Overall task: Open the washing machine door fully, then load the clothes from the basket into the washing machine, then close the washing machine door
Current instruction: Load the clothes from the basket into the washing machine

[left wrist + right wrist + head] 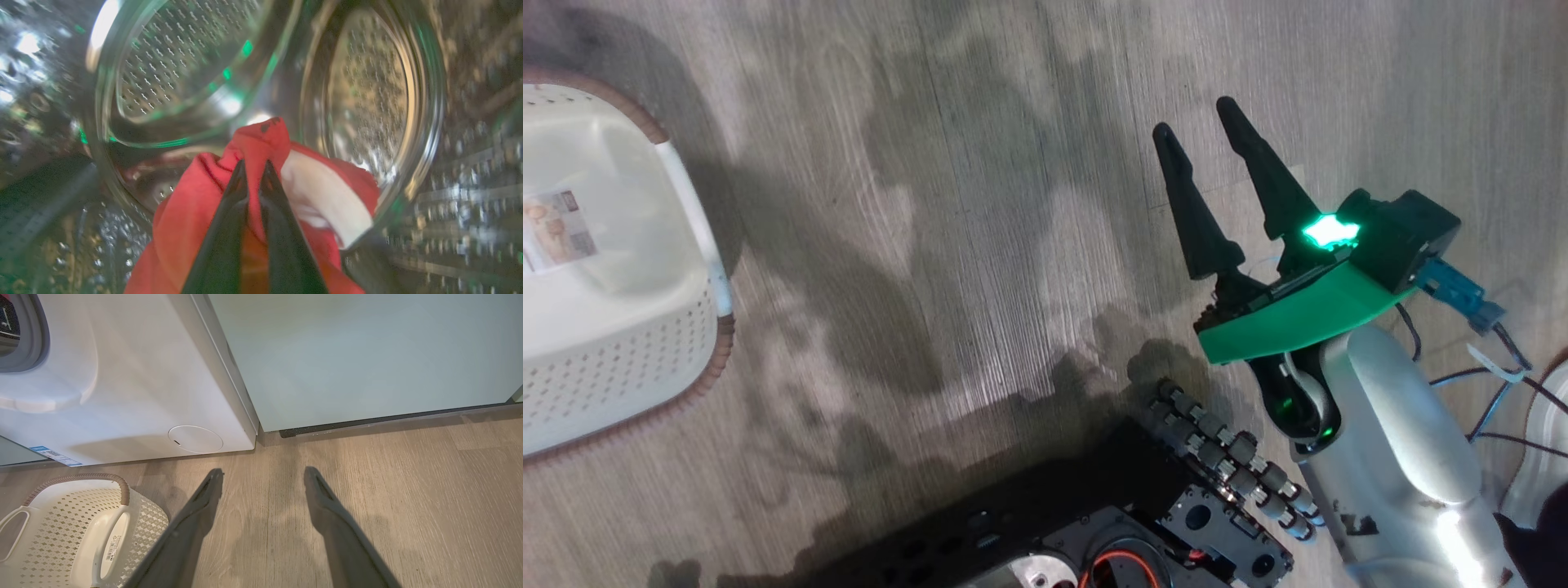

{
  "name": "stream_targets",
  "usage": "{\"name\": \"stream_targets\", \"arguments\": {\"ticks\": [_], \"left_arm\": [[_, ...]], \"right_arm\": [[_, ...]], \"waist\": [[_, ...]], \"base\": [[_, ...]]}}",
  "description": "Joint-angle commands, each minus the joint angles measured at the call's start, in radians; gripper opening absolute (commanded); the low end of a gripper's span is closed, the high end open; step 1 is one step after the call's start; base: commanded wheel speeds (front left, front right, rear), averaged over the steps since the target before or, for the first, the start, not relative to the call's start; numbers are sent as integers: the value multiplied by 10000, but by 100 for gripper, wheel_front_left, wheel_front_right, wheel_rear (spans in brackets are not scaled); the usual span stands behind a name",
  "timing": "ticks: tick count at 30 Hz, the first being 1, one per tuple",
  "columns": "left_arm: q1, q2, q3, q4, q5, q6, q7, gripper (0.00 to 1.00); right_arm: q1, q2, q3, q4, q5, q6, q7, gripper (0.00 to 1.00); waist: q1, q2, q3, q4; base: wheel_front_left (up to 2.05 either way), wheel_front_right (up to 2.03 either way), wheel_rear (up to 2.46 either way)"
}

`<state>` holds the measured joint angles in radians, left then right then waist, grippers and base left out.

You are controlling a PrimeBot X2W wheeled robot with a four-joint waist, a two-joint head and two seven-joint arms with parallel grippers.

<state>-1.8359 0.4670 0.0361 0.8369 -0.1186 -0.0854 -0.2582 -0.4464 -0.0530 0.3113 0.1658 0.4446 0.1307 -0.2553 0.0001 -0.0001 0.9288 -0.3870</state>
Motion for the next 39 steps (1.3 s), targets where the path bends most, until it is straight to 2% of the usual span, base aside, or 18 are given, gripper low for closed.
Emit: {"name": "stream_targets", "arguments": {"ticks": [1,11,12,13,14,27,33,39], "left_arm": [[-77,371,-238,-220,159,-49,-32,0],[-75,300,-586,1055,305,-90,-34,0],[-93,284,-661,1189,335,-110,-34,8],[-127,277,-706,1268,353,-117,-34,96],[-150,267,-706,1372,334,-104,-35,100],[451,235,-696,1749,61,-118,-35,100],[1233,63,-743,1562,-143,-266,-35,100],[2845,-425,-342,1141,-778,-359,-35,100]], "right_arm": [[210,28,183,-294,56,0,-65,100],[226,28,287,-382,90,0,-65,100],[229,28,297,-377,93,0,-65,100],[227,28,312,-371,97,0,-65,100],[221,28,331,-357,102,0,-65,100],[110,28,236,-224,172,0,-65,100],[213,28,-121,-11,-165,0,-65,100],[371,28,-518,204,-597,0,-65,100]], "waist": [[-1,1,91,-47],[-1,1,408,-39],[-1,1,414,-36],[-1,1,418,-41],[-1,1,411,-49],[-1,1,-244,-127],[-1,1,-1149,142],[-1,1,-2319,646]], "base": [[0,0,0],[0,0,0],[0,0,0],[0,0,0],[0,0,0],[0,0,0],[0,0,0],[0,0,0]]}}
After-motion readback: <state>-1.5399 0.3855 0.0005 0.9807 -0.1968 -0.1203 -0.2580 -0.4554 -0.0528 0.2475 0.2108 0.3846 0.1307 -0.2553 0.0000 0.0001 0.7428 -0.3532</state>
